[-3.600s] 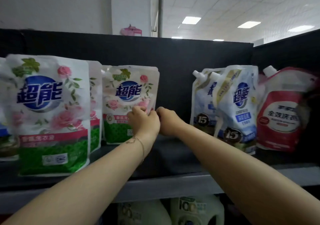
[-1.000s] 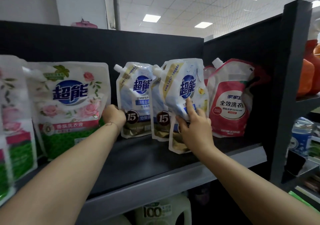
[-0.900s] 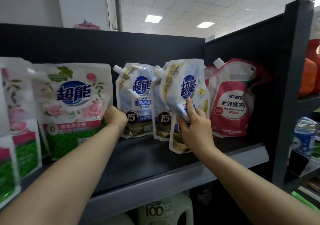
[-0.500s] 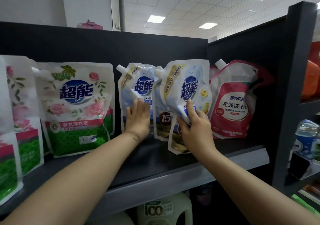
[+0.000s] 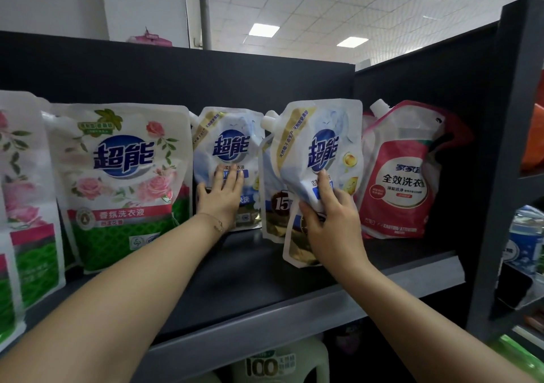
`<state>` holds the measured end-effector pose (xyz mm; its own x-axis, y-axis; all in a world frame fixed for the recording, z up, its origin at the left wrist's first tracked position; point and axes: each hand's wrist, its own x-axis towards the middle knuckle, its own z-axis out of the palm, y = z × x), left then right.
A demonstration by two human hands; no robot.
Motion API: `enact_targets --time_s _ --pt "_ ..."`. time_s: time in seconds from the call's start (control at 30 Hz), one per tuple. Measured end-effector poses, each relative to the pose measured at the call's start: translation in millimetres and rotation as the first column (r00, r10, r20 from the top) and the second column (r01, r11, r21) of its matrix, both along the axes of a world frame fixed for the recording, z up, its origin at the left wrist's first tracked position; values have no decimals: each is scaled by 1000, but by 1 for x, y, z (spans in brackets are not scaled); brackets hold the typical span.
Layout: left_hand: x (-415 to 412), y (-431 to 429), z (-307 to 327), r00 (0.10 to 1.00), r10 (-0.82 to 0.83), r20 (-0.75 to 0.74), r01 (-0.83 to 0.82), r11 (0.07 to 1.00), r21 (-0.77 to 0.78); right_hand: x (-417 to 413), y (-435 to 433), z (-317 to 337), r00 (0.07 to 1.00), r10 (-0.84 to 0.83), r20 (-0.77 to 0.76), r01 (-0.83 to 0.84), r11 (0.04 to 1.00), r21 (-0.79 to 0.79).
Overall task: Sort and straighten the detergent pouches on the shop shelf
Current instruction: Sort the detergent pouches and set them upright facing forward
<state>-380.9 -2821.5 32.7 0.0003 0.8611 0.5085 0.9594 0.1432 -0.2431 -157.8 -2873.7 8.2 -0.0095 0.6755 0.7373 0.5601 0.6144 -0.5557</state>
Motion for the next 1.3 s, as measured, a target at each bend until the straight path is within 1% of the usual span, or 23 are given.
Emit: enact_targets --time_s 0.03,0.07,0.1,0.13,0.17,0.2,0.23,0.27,0.3,0.4,0.53,0.6,0.73,0.83,0.9,1.1,1.23,1.3 --pt "5 -2 2 997 -73 21 72 996 60 0 0 0 1000 1 1 -1 1000 0" --pt "11 -5 6 979 -180 97 171 981 95 0 0 -1 1000 1 2 -1 1000 1" --pt "18 -8 11 911 -313 267 298 950 97 0 0 -1 1000 -2 2 2 1000 4" --pt "26 -12 16 779 -400 482 416 906 80 -1 0 -1 1000 -11 4 11 1000 10" --pt "33 -16 20 623 -404 670 495 867 62 -2 -1 0 1000 -25 10 25 1000 18" --pt "39 -19 21 489 -376 787 525 847 79 -3 -1 0 999 -41 21 41 999 21" --pt "44 -19 21 404 -363 840 511 851 122 -4 -1 0 998 -55 30 54 998 20" --pt "46 -18 19 364 -362 858 476 864 163 -4 -2 0 997 -64 35 64 998 16" --pt "49 -17 17 353 -368 860 440 877 194 -4 -3 0 997 -70 38 69 998 13" --pt "50 -17 16 382 -364 849 382 899 213 -3 -6 0 997 -68 36 69 998 -7" --pt "45 -29 20 427 -402 810 427 879 211 -3 -11 3 998 -47 40 49 998 -42" --pt "40 -36 21 443 -405 800 408 885 222 -7 -15 3 999 -31 43 32 999 -35" --pt "24 -45 20 463 -353 813 317 923 220 -22 -24 3 998 12 57 -10 999 -32" --pt "8 -51 17 429 -318 846 269 939 216 -37 -34 2 995 56 80 -53 998 -29" --pt "-2 -57 14 426 -314 848 237 944 231 -49 -41 0 992 78 98 -76 997 -20" --pt "-14 -75 14 480 -328 814 109 943 315 -77 -50 -4 982 131 137 -130 991 -23" --pt "-16 -78 12 539 -232 810 -60 948 311 -91 -53 -3 975 166 145 -161 986 -46" --pt "-15 -78 12 594 -159 788 -120 952 282 -90 -55 -4 970 179 161 -174 984 -44"
